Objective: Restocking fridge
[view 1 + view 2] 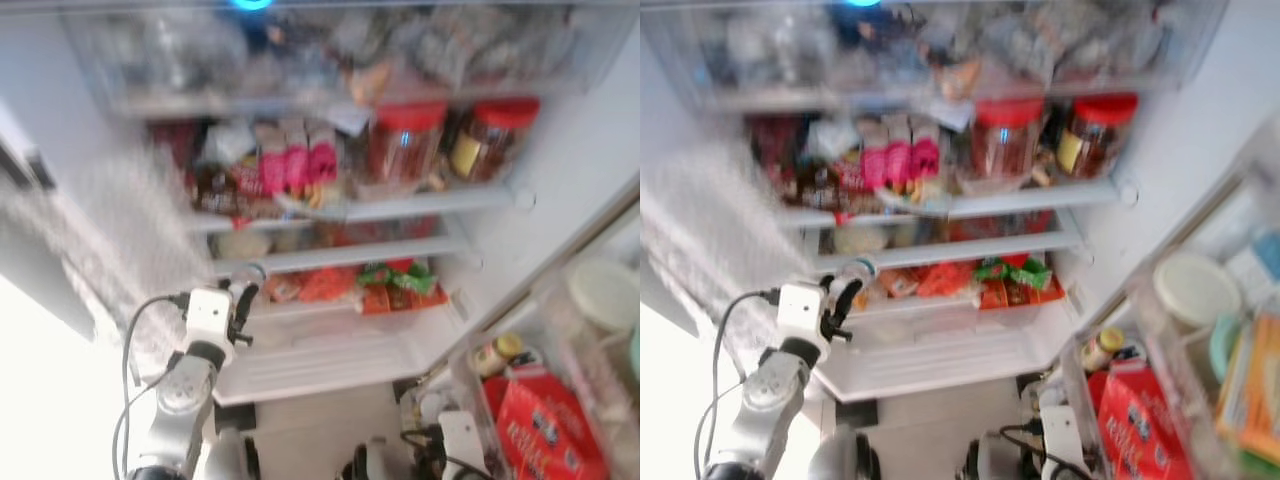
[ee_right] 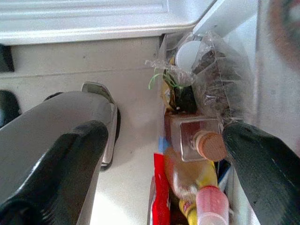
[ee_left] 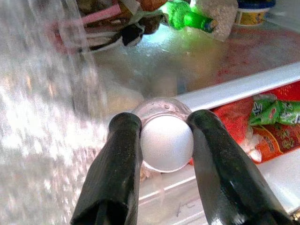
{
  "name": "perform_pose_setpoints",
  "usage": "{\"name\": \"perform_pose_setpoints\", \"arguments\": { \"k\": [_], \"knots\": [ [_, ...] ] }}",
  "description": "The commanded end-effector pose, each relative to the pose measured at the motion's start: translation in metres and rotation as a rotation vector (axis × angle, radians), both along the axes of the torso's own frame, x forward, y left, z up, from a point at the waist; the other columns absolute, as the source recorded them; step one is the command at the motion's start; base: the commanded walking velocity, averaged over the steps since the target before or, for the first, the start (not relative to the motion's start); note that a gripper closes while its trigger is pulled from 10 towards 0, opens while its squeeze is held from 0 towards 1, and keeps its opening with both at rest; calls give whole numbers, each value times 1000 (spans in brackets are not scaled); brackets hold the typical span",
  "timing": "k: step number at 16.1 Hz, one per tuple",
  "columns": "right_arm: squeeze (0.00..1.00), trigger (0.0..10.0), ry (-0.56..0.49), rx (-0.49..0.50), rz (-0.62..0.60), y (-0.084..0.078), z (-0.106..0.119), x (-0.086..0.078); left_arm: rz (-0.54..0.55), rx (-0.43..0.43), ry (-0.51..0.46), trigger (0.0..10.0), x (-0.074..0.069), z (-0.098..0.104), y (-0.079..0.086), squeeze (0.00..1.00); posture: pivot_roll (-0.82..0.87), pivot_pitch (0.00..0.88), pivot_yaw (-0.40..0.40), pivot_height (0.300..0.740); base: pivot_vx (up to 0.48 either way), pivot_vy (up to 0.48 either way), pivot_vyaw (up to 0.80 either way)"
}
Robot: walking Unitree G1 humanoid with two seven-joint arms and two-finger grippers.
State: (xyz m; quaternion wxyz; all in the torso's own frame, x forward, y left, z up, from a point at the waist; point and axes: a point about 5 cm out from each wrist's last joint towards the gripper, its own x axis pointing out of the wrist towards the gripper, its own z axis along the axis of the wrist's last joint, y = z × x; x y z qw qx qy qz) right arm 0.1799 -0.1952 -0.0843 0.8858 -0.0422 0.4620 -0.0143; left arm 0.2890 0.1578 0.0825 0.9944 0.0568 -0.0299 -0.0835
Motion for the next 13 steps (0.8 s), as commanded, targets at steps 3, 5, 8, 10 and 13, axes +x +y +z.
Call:
{"name": "perform_pose_setpoints", "arguments": {
  "k": [3, 5, 8, 10, 13],
  "knots": [
    [0, 10000, 84, 1, -16, -1, -10, -22, -3, -18, 12, 10000, -2, -3, 1, 0, -9, 194, -51, 633, 0, 0, 0],
    [0, 10000, 83, 0, -16, -1, -10, -21, -44, -28, -40, 10000, -1, 6, -4, 0, -9, 195, -53, 633, 0, 0, 0],
    [0, 10000, 80, -1, -15, -1, -10, -21, -135, 24, -107, 10000, 1, 18, -16, 0, -7, 196, -55, 633, 0, 0, 0],
    [0, 10000, 78, 0, -14, -1, -10, -21, -172, 69, -147, 10000, 4, 23, -22, 0, -11, 196, -56, 633, 0, 0, 0],
    [0, 10000, 77, -1, -15, -1, -10, -21, -143, 87, -164, 10000, 13, 25, -20, 0, -18, 196, -57, 633, 0, 0, 0]
  ]
}}
